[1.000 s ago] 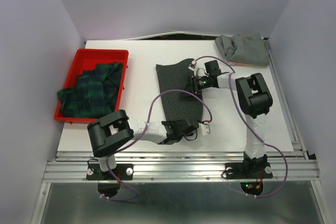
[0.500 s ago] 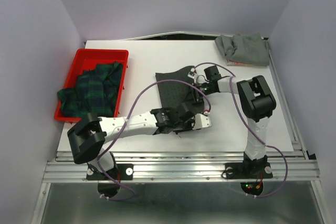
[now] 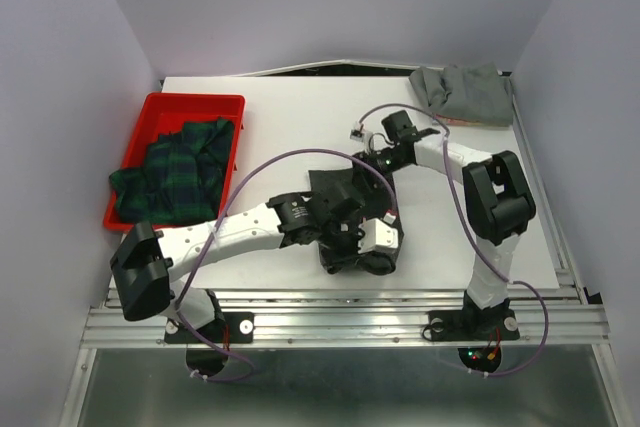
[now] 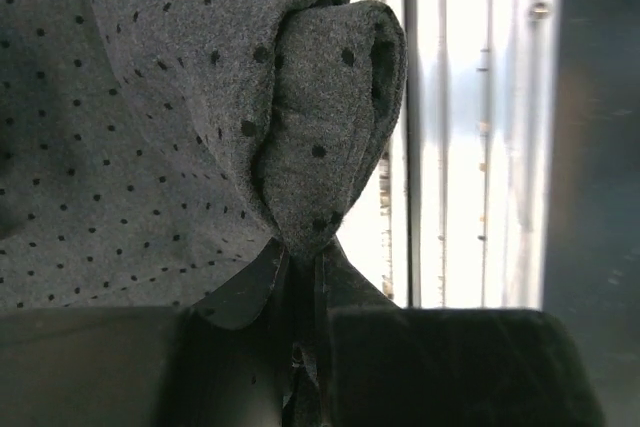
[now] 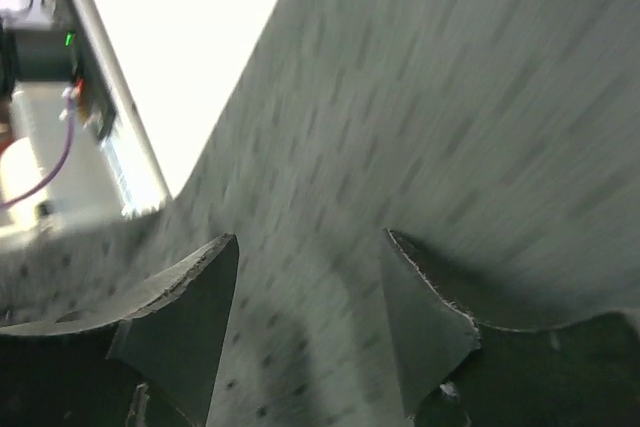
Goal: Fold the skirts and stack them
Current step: Fold the skirt
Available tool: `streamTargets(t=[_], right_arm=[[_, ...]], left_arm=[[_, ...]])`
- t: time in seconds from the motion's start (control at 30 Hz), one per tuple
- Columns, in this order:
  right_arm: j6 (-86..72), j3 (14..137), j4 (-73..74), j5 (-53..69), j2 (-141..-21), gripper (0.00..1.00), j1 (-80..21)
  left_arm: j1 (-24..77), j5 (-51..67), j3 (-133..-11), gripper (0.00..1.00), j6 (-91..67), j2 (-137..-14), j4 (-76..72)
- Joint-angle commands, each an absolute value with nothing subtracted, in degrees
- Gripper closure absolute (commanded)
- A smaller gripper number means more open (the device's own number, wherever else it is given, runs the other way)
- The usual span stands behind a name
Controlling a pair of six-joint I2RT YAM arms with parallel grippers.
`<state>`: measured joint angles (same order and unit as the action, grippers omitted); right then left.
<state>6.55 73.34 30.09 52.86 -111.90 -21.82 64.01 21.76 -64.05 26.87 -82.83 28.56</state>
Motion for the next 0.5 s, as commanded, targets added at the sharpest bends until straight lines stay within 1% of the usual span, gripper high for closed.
streamTargets(t=[0.0,0.03,0.07,0.1,0.2,0.3,0.47], right_arm=[[7.7,85.0,30.3,47.6,-113.0,0.35,-21.8],[7.1,87.4,30.3,46.9,-114.7,0.35,-21.8],[6.2,92.4,30.1,45.4,-116.4,0.35,-21.8],[5.7,94.6,30.2,44.2,-119.8,0.36,-21.8],[4.1,101.1,30.1,42.1,-124.8,0.38,-21.8],[4.4,101.6,30.1,41.9,-128.5,0.46,-21.8],[6.4,97.0,30.1,40.9,-128.7,0.55,-21.8]], left_arm=[[63.9,30.8,-66.8,1.0,27.2,-80.1,32.7],[63.9,31.0,-66.4,1.0,27.0,-80.1,32.7],[63.9,31.5,-66.4,1.0,26.7,-80.1,32.6],[64.0,31.6,-66.2,1.0,26.5,-80.2,32.5],[64.0,31.6,-66.8,1.0,25.4,-80.8,32.4],[63.7,31.8,-68.8,1.0,24.9,-81.7,33.6],[61.9,33.5,-73.3,1.0,25.4,-83.7,36.7]])
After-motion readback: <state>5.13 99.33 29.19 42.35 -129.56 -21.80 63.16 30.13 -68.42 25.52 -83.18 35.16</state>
